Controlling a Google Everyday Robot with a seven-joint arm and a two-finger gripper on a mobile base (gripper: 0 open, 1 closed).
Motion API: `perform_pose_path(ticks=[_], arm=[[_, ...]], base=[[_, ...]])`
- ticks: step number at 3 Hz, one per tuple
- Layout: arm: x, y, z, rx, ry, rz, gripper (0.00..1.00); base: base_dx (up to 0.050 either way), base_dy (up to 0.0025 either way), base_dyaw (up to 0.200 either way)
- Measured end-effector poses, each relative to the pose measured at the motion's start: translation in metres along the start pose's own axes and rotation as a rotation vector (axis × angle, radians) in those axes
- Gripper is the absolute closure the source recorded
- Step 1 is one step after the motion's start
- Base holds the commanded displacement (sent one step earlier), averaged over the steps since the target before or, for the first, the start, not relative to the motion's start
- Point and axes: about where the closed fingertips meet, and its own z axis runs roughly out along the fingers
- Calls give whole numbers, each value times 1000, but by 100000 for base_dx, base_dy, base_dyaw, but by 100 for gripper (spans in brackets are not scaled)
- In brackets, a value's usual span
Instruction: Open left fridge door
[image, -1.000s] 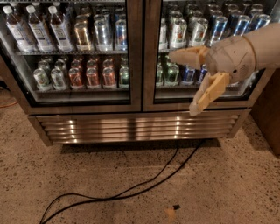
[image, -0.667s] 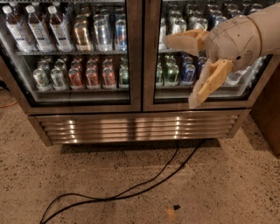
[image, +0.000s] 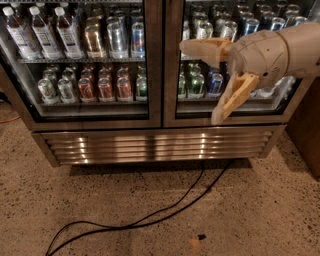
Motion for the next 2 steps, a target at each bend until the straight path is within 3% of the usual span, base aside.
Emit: perform_pose_path(ticks=[1,2], arm=[[-14,-2,8,-54,-218,-40,0],[-15,-2,8,-54,-219,-39,0]], base=[[0,0,0],[0,0,0]])
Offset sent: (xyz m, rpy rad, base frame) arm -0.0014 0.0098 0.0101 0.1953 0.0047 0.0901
